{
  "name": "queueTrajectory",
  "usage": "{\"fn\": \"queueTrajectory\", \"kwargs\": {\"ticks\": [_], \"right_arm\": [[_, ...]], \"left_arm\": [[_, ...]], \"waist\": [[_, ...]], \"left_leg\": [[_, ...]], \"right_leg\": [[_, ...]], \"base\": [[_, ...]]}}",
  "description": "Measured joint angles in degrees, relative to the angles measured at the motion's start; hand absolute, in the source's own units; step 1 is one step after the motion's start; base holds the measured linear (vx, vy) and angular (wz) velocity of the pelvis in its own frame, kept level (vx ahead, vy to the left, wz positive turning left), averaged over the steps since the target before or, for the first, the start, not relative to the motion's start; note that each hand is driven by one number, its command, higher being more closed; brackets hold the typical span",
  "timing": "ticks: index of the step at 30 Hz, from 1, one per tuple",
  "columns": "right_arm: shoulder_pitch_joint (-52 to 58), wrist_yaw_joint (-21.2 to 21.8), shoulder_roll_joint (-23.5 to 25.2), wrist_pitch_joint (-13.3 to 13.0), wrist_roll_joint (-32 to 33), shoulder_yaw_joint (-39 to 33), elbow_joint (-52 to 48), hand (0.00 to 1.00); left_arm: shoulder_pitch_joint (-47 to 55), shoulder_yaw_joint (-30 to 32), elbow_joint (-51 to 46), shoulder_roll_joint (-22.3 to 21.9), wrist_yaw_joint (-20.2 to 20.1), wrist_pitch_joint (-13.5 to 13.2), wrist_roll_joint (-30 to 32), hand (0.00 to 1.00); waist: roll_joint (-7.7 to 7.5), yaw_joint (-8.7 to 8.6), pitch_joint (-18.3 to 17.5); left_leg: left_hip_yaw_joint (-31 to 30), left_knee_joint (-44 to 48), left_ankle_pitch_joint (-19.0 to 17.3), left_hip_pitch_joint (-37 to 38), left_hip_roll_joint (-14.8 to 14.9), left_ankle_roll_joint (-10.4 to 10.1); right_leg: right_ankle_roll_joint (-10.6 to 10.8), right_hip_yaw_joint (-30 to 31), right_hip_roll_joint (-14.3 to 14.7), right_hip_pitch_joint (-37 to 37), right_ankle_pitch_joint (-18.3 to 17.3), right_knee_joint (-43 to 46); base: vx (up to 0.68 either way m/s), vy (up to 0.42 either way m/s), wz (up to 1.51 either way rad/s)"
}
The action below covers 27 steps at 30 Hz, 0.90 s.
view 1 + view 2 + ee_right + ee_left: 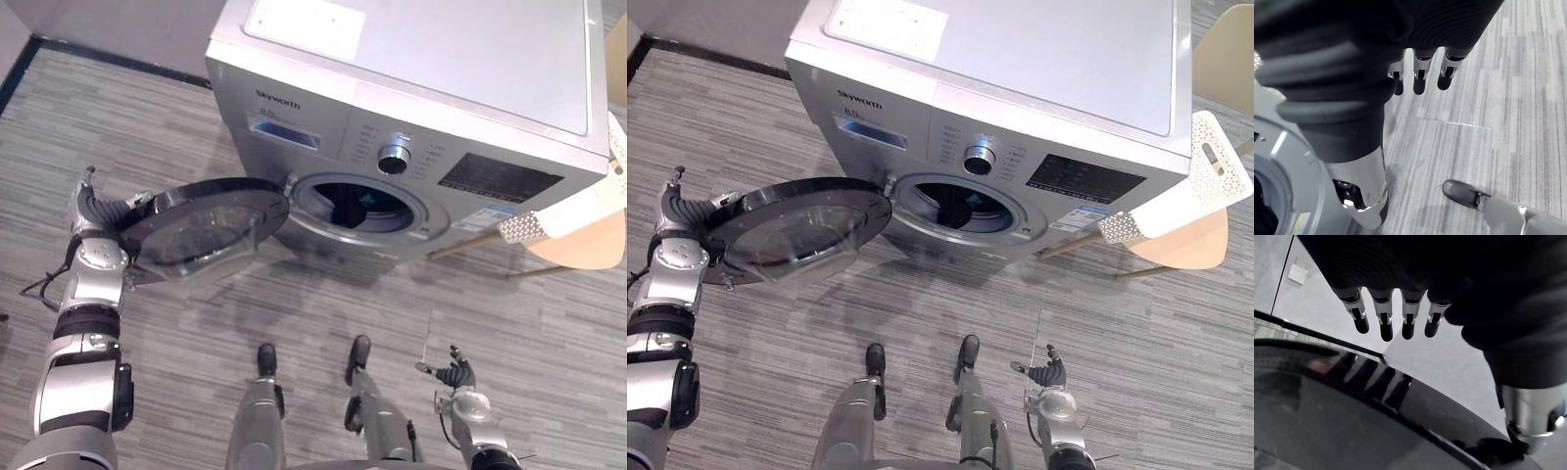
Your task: Pick up the laundry basket with both hands and put the clothes into the washing machine.
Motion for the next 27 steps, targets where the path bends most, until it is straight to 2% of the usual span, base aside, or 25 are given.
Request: {"fn": "queueTrajectory", "kwargs": {"ticks": [5, 7, 11, 16, 18, 19, 21, 25, 27], "right_arm": [[-0.03, 0.02, -1.1, 0.02, 0.39, 0.14, -0.02, 0.0], [-0.17, 0.06, -1.21, 0.11, 0.39, -0.67, 0.05, 0.0], [-0.23, 0.14, -1.17, 0.73, 0.31, -1.18, 0.7, 0.0], [-0.2, 0.19, -1.14, 1.58, -0.56, -3.66, 2.66, 0.0], [-0.77, 0.32, -0.83, 2.49, -1.06, -3.65, 3.62, 0.0], [-0.8, 0.36, -0.71, 2.52, -1.12, -3.65, 3.67, 0.0], [-0.64, 0.33, -0.58, 2.56, -2.3, -3.73, 4.09, 0.0], [-1.79, 0.32, 0.32, 2.56, -3.23, -3.48, 5.31, 0.0], [-1.79, 0.08, 0.05, 2.59, -3.27, -3.49, 5.39, 0.0]], "left_arm": [[0.6, -1.25, 0.05, -2.04, -0.01, -0.33, 1.29, 0.0], [3.27, -1.75, -1.26, -3.8, 0.03, -1.32, 1.32, 0.0], [10.72, -2.2, -3.15, -7.23, 0.03, -1.33, 1.86, 0.0], [24.33, -3.59, -5.74, -16.09, -0.38, -1.16, -0.63, 0.0], [29.88, -7.97, -7.28, -20.93, -2.6, -1.07, -2.01, 0.0], [31.0, -9.28, -7.88, -21.93, -3.15, -1.07, -2.41, 0.0], [36.04, -14.23, -12.42, -27.38, -4.85, -1.55, -3.12, 0.0], [37.93, -19.89, -14.42, -31.02, -6.05, -0.93, -4.19, 0.0], [38.13, -20.35, -14.87, -32.87, -5.56, -0.3, -4.57, 0.0]], "waist": [[0.39, 0.94, 0.28], [1.06, 1.21, 0.65], [2.11, 1.23, 0.6], [4.15, 1.36, -0.61], [4.53, 1.28, -0.83], [4.56, 1.25, -0.85], [5.48, 1.03, -1.57], [6.31, 0.46, -1.83], [7.22, -1.23, -1.75]], "left_leg": [[0.16, -0.73, 1.11, 0.37, 0.8, -1.61], [0.65, -0.73, 1.5, 1.13, 0.73, -1.65], [0.93, -2.17, 1.83, 3.79, -0.09, -1.69], [1.38, -6.61, 3.2, 8.29, -2.79, -0.95], [2.19, -8.29, 3.98, 10.43, -4.28, -0.14], [2.48, -8.69, 4.07, 10.9, -4.58, -0.01], [2.95, -9.02, 4.19, 11.33, -5.71, 0.29], [4.18, -10.7, 4.38, 13.11, -6.49, 0.62], [4.88, -11.11, 4.16, 13.02, -6.66, 0.27]], "right_leg": [[-0.04, 0.08, 0.78, -0.06, -0.52, -0.01], [-0.45, 0.15, 0.62, 0.43, -1.17, 0.27], [-0.03, 0.12, -0.04, 2.31, -2.26, 0.56], [0.91, 0.15, -2.1, 5.19, -2.95, 0.25], [1.27, 0.99, -3.29, 6.18, -2.8, -0.11], [1.45, 1.27, -3.57, 6.36, -2.67, -0.21], [1.62, 1.64, -4.61, 6.53, -2.52, -0.32], [2.11, 3.42, -4.85, 6.37, -2.24, -0.36], [2.49, 4.45, -4.8, 5.64, -2.4, -0.37]], "base": [[-0.04, -0.062, -0.03], [-0.03, -0.019, -0.03], [0.0, 0.006, 0.02], [0.05, 0.065, 0.11], [0.08, 0.067, -0.05], [0.07, 0.082, -0.1], [0.07, 0.078, -0.03], [0.03, 0.039, -0.21], [0.0, 0.01, -0.21]]}}
